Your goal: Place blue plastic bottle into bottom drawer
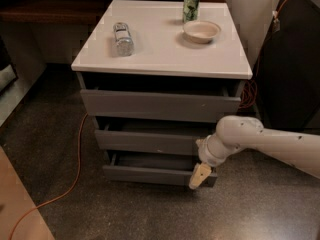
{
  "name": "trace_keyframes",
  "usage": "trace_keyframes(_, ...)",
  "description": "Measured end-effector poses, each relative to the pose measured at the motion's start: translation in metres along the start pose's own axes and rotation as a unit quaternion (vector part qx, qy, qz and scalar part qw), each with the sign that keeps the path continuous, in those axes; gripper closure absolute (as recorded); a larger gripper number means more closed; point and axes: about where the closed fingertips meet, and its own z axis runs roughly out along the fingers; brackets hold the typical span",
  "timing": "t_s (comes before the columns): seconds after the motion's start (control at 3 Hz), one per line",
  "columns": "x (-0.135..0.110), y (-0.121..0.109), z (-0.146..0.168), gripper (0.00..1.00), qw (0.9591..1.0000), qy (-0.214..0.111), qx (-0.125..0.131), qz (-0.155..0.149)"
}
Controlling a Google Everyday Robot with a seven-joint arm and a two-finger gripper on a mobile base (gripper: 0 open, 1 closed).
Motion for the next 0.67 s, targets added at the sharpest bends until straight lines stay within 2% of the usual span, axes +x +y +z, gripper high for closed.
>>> trace_keyframes(0.33,0.012,-0.005,0.036,0.00,0.9998,0.010,-0.014,-0.006)
trace_keyframes(0.67,0.024,-0.012,0.069,0.00,0.9996,0.005,-0.018,-0.019)
